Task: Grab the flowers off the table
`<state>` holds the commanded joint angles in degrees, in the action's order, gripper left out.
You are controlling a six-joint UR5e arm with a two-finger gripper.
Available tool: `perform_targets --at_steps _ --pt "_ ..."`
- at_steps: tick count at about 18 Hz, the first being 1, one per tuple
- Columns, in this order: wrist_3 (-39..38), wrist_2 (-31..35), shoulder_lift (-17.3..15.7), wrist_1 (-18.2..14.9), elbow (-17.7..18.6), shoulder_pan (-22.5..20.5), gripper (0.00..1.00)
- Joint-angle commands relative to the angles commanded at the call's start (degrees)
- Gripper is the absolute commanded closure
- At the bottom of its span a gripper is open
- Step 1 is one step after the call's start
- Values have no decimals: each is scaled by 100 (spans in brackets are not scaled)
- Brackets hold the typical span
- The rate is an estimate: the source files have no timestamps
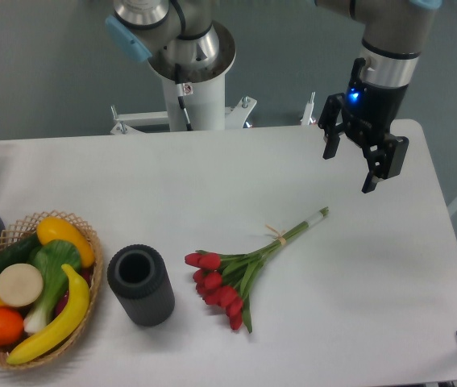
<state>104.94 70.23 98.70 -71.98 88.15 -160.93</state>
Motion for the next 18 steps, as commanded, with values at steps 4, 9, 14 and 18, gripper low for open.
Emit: perform_targets --at_steps 4,9,14,18 --pt "26 -9 -9 0 44 -9 0" --pt "-53 -44 -70 218 263 97 0" --pt "-702 -79 -79 307 387 202 0" --pt "-1211 -105 -18 457 474 351 0"
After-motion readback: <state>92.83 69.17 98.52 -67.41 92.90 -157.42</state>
